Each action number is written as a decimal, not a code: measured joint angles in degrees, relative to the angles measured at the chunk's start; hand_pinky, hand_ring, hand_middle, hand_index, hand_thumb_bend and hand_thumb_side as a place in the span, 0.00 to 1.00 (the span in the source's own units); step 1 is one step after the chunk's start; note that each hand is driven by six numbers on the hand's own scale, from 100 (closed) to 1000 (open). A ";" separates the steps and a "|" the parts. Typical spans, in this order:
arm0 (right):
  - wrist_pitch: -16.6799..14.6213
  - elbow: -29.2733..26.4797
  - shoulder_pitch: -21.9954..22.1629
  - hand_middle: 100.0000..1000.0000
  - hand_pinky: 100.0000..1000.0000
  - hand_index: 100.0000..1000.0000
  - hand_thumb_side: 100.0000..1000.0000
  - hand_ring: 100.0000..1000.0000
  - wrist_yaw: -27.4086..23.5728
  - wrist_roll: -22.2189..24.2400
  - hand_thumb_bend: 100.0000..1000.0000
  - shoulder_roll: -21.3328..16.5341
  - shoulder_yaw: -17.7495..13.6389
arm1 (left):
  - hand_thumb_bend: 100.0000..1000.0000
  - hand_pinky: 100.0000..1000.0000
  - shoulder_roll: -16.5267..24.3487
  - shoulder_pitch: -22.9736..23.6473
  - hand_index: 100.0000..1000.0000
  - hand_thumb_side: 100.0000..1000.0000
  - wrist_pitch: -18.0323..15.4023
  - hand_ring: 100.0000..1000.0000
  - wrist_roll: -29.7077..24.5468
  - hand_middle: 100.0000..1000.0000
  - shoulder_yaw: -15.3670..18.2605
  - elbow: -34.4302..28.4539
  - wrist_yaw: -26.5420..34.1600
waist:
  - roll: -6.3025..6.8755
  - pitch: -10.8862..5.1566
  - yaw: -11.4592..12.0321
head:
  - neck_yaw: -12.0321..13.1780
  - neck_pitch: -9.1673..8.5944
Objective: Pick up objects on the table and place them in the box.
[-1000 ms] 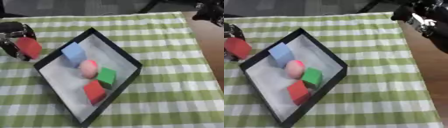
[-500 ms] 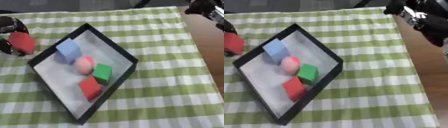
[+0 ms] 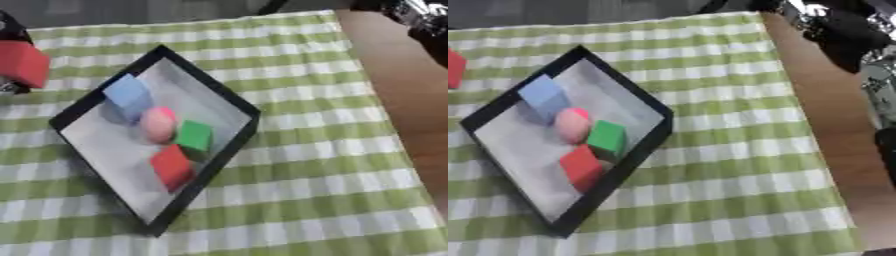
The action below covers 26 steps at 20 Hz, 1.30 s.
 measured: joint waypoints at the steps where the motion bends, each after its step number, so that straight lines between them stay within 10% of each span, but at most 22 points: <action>1: 0.00 0.00 0.16 0.56 0.88 0.73 0.24 0.68 -0.12 -0.05 0.09 0.00 0.00 | 0.38 0.65 0.12 -0.01 0.56 0.00 0.13 0.55 -0.21 0.41 -0.12 -0.30 0.23 | 0.00 -0.25 0.08 | -0.08 0.08; 10: 0.03 0.01 0.71 0.56 0.88 0.73 0.23 0.68 -1.01 -0.55 0.09 0.01 -0.03 | 0.26 0.65 -0.75 -0.25 0.56 0.00 -1.02 0.51 1.25 0.40 -2.28 -8.16 6.02 | 0.00 -2.13 1.80 | -1.62 1.53; 26: 0.36 0.01 0.64 0.56 0.88 0.73 0.23 0.68 -2.22 -0.90 0.08 0.01 0.01 | 0.28 0.64 -7.85 -0.87 0.58 0.00 1.17 0.53 -6.96 0.42 -19.70 -17.14 20.78 | 0.03 -3.11 3.15 | -4.03 2.03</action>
